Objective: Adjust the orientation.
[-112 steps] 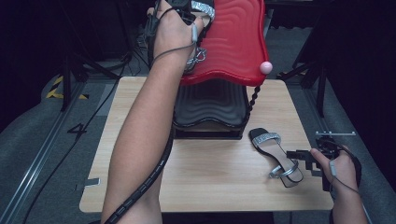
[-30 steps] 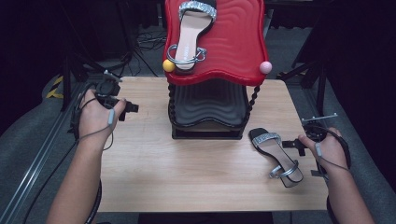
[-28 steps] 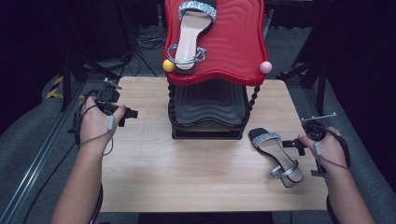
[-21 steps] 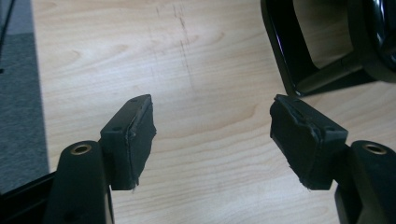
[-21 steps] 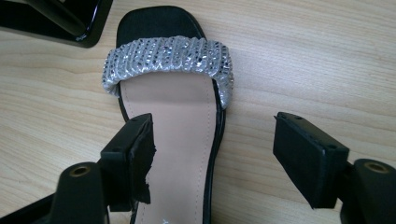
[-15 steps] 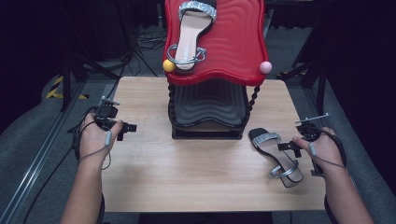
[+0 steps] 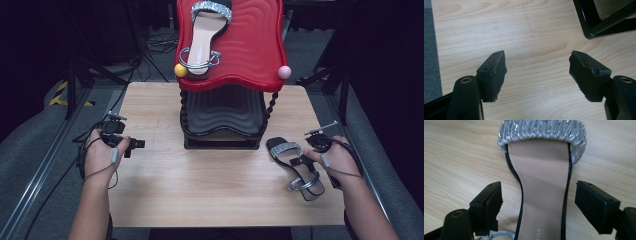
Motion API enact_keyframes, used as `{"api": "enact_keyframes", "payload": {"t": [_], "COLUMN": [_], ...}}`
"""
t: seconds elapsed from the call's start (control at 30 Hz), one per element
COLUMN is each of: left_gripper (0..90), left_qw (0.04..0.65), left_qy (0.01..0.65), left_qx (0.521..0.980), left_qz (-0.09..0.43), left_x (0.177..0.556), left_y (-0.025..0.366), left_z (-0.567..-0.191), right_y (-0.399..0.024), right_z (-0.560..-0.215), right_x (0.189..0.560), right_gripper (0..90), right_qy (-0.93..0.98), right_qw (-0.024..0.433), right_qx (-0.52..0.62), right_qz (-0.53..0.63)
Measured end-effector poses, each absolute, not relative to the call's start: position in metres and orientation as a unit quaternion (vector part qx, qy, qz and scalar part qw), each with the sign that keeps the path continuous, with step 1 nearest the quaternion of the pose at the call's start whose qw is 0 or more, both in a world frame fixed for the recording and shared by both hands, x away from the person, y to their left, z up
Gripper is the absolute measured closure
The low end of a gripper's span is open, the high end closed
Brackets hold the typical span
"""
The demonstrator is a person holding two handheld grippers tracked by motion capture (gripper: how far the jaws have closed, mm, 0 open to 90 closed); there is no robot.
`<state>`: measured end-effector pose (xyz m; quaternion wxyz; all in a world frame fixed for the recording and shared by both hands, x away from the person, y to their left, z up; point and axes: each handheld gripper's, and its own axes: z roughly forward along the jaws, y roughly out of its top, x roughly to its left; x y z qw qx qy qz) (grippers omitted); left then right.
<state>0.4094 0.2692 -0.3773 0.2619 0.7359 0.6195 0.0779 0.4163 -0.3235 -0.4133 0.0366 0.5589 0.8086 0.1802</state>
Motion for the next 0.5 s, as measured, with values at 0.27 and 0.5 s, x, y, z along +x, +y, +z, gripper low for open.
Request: {"api": "enact_keyframes", "payload": {"t": [0.27, 0.5], "left_gripper": [29.9, 29.9], "left_qw": [0.263, 0.263], "left_qy": [0.616, 0.613], "left_qx": [0.739, 0.742], "left_qz": [0.074, 0.066], "left_x": [0.41, 0.412], "left_y": [0.268, 0.265], "left_z": [-0.38, -0.383], "right_y": [-0.314, -0.314], "right_z": [-0.43, -0.438], "right_x": [0.416, 0.415], "right_gripper": [20.8, 20.9], "right_qy": [0.82, 0.822], "right_qw": [0.041, 0.046], "right_qx": [0.552, 0.555], "right_qz": [0.143, 0.114]}}
